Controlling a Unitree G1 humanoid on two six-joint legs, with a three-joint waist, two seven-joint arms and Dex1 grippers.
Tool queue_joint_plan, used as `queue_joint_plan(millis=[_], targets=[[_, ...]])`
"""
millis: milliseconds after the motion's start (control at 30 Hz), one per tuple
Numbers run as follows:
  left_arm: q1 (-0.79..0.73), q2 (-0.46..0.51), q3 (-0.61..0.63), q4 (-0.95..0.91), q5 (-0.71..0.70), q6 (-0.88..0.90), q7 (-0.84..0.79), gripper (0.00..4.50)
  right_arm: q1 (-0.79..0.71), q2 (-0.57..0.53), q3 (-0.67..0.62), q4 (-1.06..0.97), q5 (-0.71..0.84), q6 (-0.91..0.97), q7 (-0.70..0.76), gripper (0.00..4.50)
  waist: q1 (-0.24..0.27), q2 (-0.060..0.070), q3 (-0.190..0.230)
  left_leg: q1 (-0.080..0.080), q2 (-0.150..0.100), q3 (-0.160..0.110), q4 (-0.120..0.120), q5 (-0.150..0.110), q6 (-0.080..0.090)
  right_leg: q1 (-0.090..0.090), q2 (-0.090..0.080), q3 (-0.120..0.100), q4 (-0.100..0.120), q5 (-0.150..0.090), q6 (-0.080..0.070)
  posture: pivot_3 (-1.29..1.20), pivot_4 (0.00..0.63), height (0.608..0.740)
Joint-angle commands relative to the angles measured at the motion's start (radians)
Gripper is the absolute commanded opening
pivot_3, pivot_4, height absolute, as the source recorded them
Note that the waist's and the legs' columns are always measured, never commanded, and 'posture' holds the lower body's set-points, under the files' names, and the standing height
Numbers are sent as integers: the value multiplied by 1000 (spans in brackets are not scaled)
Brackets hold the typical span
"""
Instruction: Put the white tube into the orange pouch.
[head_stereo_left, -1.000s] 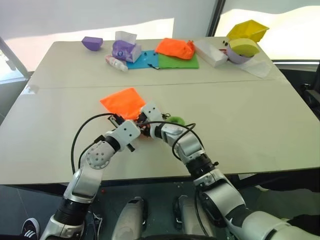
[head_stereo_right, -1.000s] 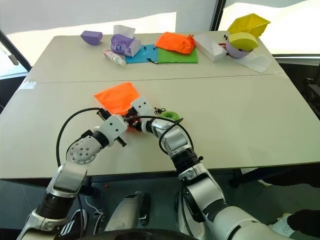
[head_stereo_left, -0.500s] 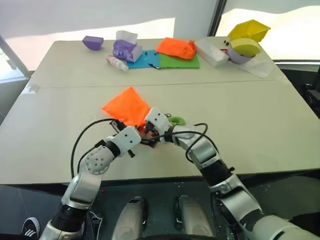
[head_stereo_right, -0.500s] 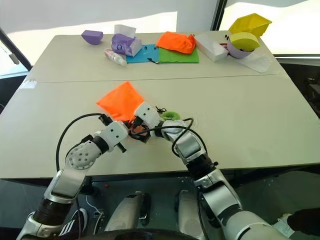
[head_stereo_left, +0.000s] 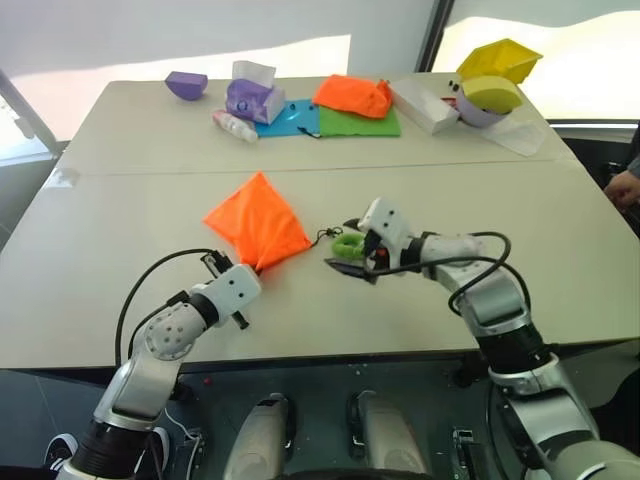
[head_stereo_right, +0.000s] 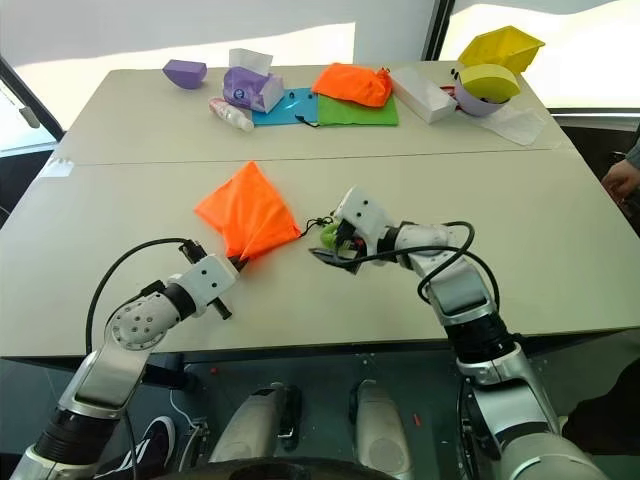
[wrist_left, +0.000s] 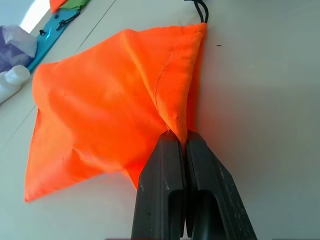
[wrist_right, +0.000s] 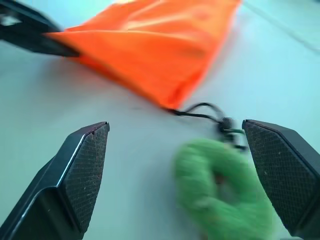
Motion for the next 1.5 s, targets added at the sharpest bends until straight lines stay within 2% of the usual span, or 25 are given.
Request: queue_joint_plan(millis=[33, 600, 700, 933, 1067, 1133, 1167, 1233, 1300, 1333, 1367, 1400, 1433, 1500], targets=[[-16, 6, 18, -14, -7, -20, 0, 0, -40, 0, -19, 109, -31, -31, -47, 4435, 0, 0, 0, 0, 0, 0, 0, 0, 0, 0, 0, 0, 0, 0, 0, 0, 150, 738], [-17, 6, 10, -17, -5, -17, 4, 0, -39, 58, 17, 200, 11, 14, 8, 4435, 0, 0, 0, 0, 0, 1, -4, 0, 0, 0, -1, 0, -2, 0, 0, 0, 150, 738], [-15, 7, 11, -20, -5, -17, 5, 0, -54, 67, -8, 208, 25, 16, -4, 3608, 0, 0, 0, 0, 0, 1, -4, 0, 0, 0, 0, 0, -3, 0, 0, 0, 150, 738], [-14, 10, 15, -13, -6, -22, 4, 0, -54, 58, -21, 190, 44, 20, 5, 43, 0, 0, 0, 0, 0, 1, -6, 0, 0, -1, 0, 0, -3, 0, 0, 0, 150, 738], [-13, 8, 21, -12, -24, -16, -5, 0, -53, 56, -37, 185, 55, 21, -1, 11, 0, 0, 0, 0, 0, 1, -6, 0, 0, -1, 0, 0, -4, 0, 0, 0, 150, 738], [10, 0, 58, -52, -132, 36, -63, 0, -52, 39, -58, 168, 74, 25, 13, 11, 0, 0, 0, 0, 0, 1, -6, 0, 0, -1, 0, 0, -4, 0, 0, 0, 150, 738], [20, -4, 80, -67, -179, 51, -81, 430, -51, 31, -67, 158, 85, 34, 22, 0, -1, 0, 0, 0, 0, 1, -6, 0, 0, -1, 0, 0, -4, 0, 0, 0, 150, 738], [36, -2, 112, -94, -243, 74, -110, 874, -42, 9, -68, 136, 92, 29, 40, 0, 0, 0, 0, 0, 0, 1, -7, 0, 0, -1, -1, 0, -6, 0, 0, 0, 150, 738], [61, 24, 123, -119, -280, 73, -153, 1753, -30, -10, -79, 104, 117, 49, 65, 0, 0, 0, 0, 0, 0, 1, -7, 0, 0, -1, -1, 0, -6, 0, 0, 0, 150, 738], [69, 30, 128, -133, -300, 78, -169, 2370, -23, -20, -79, 91, 125, 43, 81, 0, 0, 0, 0, 0, 0, 1, -8, 0, 0, -1, 0, 0, -6, 0, 0, 0, 150, 738], [70, 32, 132, -141, -311, 84, -172, 2491, -20, -27, -78, 84, 128, 38, 90, 0, 0, 0, 0, 0, 0, 1, -8, 0, 0, 0, 0, 0, -7, 0, 0, 0, 150, 738], [68, 33, 135, -143, -319, 88, -172, 2976, -18, -30, -76, 82, 127, 31, 93, 0, 0, 0, 0, 0, 0, 1, -8, 0, 0, 0, 0, 0, -7, 0, 0, 0, 150, 738], [51, 28, 138, -138, -334, 87, -174, 3118, -22, -27, -74, 92, 122, 27, 87, 0, 0, 0, 0, 0, 0, 1, -8, 0, 0, 0, 0, 0, -8, 0, 0, 0, 150, 738], [-29, 14, 125, -123, -360, 77, -186, 3118, -31, -11, -67, 130, 103, 8, 60, 0, 1, 0, 0, 0, 0, 1, -8, 0, 0, 0, 0, 0, -9, 0, 0, 0, 150, 738]])
